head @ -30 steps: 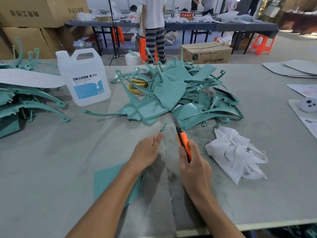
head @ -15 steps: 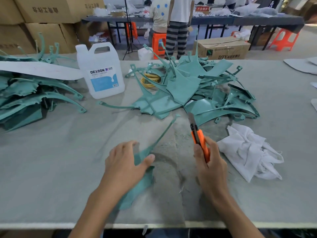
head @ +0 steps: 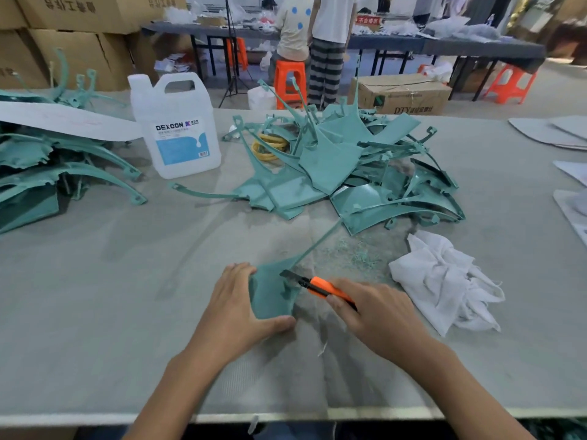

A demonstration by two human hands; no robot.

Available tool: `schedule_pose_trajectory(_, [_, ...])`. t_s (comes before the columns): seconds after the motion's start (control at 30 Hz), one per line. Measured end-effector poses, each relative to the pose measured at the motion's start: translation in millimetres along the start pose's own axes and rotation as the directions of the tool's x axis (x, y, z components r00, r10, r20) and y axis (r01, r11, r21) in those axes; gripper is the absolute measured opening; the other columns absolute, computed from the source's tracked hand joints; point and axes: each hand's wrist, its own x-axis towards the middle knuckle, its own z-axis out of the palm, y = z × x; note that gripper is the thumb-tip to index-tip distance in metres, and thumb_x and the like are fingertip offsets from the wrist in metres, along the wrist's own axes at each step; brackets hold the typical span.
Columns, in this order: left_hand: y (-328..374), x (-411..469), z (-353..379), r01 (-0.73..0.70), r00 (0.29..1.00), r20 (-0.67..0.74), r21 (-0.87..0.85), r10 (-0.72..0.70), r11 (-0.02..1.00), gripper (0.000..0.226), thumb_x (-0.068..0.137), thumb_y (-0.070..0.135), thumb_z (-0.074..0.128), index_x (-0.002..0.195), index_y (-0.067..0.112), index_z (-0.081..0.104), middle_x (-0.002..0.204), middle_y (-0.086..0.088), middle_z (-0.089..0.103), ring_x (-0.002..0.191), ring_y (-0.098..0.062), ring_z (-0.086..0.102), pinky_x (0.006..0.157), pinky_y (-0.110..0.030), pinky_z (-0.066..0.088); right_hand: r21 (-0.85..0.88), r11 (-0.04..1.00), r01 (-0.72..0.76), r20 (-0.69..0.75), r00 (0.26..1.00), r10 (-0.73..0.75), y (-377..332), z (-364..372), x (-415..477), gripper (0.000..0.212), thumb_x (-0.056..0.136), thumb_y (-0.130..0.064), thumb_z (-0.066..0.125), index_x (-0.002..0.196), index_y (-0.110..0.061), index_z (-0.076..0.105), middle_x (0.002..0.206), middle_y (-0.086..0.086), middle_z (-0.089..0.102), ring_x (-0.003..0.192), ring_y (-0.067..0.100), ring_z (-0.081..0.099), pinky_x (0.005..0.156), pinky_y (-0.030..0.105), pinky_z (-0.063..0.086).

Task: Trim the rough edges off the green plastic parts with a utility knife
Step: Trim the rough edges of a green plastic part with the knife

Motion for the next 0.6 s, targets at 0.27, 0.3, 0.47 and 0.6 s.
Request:
schedule_pose_trajectory(0.27, [-3.5,-1.7,2.2,-0.011,1.0,-0.025,-0.018,0.011,1.0,0.115,0.046,0.092,0.067,0.137,0.03,0.034,0.131,0.025,0.025,0.136,-0.004,0.027,0.107,-0.024,0.031,-0.027,1.0,0.013,0.046,0.999,-0.012,-2.0,1.4,8.2,0.029,0.102,-0.055,0.037,0.125,-0.04,0.048,0.086,-0.011,0.062,0.078,0.019,0.063,0.06,0.034,0.041])
schedule_pose_trajectory(0.3, [-2.9,-1.8,1.9,-0.02,0.999,-0.032,-0.02,0.019,1.0,0.113,0.046,0.093,0.066,0.135,0.031,0.034,0.128,0.027,0.023,0.134,-0.003,0.029,0.104,-0.022,0.03,-0.028,0.999,0.016,0.055,0.998,-0.015,-1.9,2.3,9.3,0.028,0.102,-0.055,0.038,0.124,-0.04,0.048,0.085,-0.011,0.061,0.078,0.019,0.064,0.06,0.034,0.041])
schedule_pose_trajectory(0.47, [-5.7,-0.4,3.0,-0.007,0.999,0.032,-0.007,0.007,1.0,0.104,0.047,0.096,0.061,0.127,0.033,0.042,0.157,0.009,0.025,0.15,-0.01,0.012,0.122,-0.033,0.022,-0.087,0.996,-0.014,0.059,0.998,0.019,2.2,1.1,18.6,0.034,0.103,-0.055,0.037,0.135,-0.047,0.045,0.094,-0.008,0.069,0.089,0.021,0.067,0.065,0.033,0.043])
schedule_pose_trajectory(0.6, [-4.5,-1.3,2.1,-0.004,0.999,0.039,-0.034,0.005,0.999,0.093,0.047,0.095,0.061,0.118,0.038,0.039,0.158,0.008,0.024,0.15,-0.009,0.01,0.122,-0.032,0.02,-0.11,0.994,0.009,0.044,0.999,-0.004,1.1,3.9,15.7,0.038,0.104,-0.054,0.034,0.14,-0.045,0.043,0.095,-0.008,0.068,0.086,0.019,0.067,0.07,0.035,0.052])
